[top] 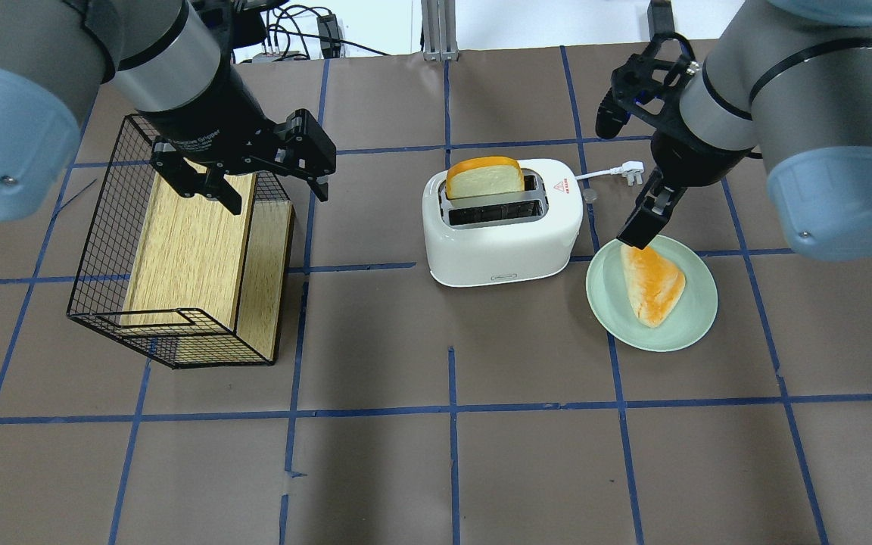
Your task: Press toaster with right arm
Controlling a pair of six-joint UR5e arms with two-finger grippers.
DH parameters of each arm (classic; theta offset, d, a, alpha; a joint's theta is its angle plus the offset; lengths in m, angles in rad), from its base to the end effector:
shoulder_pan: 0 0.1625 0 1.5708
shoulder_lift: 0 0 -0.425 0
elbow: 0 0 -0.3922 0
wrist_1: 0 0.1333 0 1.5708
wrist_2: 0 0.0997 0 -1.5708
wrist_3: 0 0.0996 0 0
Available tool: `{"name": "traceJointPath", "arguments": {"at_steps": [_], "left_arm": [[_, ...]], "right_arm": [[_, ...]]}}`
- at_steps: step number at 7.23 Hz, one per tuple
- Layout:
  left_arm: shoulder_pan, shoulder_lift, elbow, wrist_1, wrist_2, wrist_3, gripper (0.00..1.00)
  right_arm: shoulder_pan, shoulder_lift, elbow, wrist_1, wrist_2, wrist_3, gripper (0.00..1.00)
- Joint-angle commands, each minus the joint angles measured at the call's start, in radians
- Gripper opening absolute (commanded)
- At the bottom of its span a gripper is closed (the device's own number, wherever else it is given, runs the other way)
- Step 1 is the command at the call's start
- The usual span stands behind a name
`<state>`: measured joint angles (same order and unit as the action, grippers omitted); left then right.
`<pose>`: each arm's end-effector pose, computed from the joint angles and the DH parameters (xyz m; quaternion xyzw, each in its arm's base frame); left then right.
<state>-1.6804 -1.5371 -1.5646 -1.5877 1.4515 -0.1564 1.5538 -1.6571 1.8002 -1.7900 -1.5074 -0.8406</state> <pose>-0.1967 -0.4608 0.5063 0.0227 -0.9979 0.0035 0.0606 0.1318 -0.4608 0.4385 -0.4009 0.9148 -0.0477 0.0130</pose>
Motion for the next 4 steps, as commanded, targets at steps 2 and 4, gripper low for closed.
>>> {"name": "traceJointPath", "arguments": {"at_steps": [2, 4], "left_arm": [[0.001, 0.000, 0.000, 0.000, 0.000, 0.000, 1.00], [0.001, 0.000, 0.000, 0.000, 0.000, 0.000, 1.00]], "right_arm": [[0.003, -0.023, -0.151, 0.306, -0.059, 0.523, 1.00], [0.006, -0.020, -0.157, 0.324, -0.047, 0.745, 1.00]]}}
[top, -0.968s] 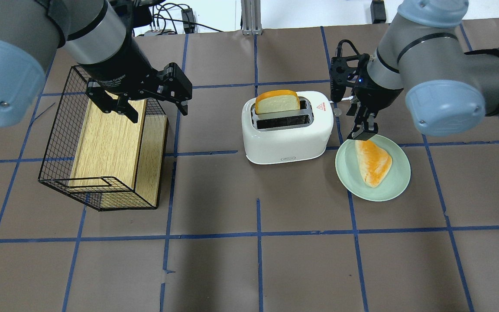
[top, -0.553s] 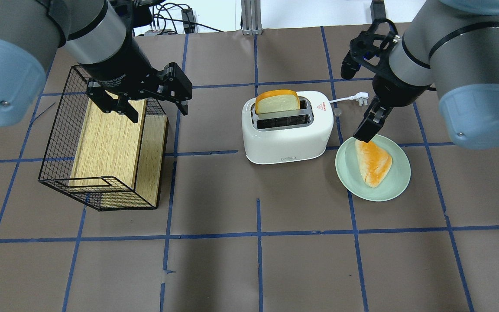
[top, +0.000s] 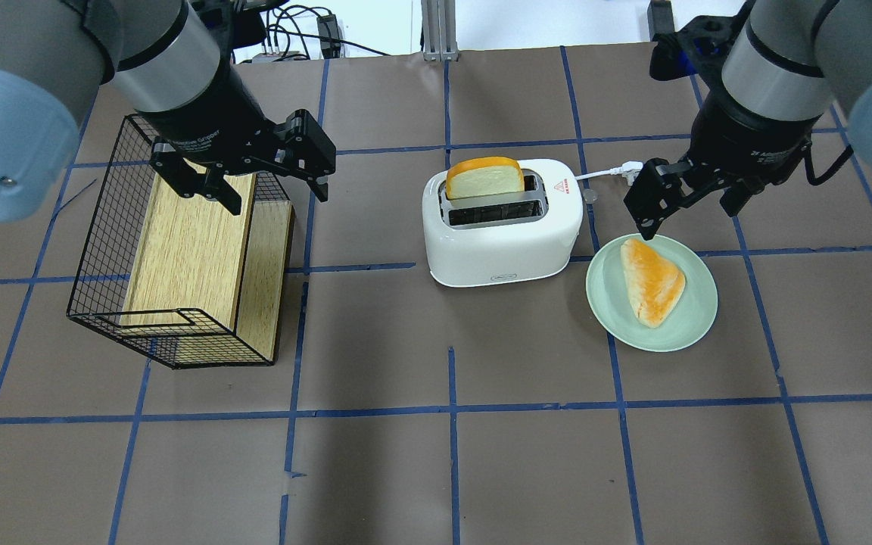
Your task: Press toaster with right arm
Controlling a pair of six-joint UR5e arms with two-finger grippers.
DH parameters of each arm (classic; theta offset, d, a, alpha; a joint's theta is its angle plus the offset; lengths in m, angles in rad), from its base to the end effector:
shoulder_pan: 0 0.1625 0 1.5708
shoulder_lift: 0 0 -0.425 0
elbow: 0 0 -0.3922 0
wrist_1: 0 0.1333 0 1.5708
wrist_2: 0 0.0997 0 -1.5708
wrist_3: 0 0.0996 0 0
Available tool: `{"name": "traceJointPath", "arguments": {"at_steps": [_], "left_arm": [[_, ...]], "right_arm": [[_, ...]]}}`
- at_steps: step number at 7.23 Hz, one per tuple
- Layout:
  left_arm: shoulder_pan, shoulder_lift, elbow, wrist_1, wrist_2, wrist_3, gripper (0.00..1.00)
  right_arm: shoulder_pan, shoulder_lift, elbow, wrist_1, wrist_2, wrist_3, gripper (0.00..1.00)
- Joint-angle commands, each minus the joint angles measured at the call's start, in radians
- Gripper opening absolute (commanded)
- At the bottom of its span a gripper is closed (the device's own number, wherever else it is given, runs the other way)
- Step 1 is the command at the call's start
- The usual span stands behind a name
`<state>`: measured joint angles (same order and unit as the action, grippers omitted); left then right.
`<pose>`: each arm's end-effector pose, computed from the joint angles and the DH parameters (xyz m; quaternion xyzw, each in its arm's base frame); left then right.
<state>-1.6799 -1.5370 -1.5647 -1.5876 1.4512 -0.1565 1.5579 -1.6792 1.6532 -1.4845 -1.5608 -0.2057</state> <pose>-0.1965 -0.4608 0.5063 0.0230 -0.9979 0.0035 0.0608 0.1286 -0.4413 0.4898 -0.0961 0.9949 0.0294 0.0083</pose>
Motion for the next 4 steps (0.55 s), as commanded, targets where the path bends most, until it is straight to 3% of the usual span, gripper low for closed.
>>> {"name": "traceJointPath", "arguments": {"at_steps": [1, 4], "left_arm": [[0.000, 0.000, 0.002, 0.000, 0.000, 0.000, 1.00], [-0.001, 0.000, 0.000, 0.000, 0.001, 0.000, 1.00]], "right_arm": [[0.001, 0.001, -0.009, 0.015, -0.001, 0.118, 1.00], [0.002, 0.025, -0.009, 0.009, 0.010, 0.121, 1.00]]}}
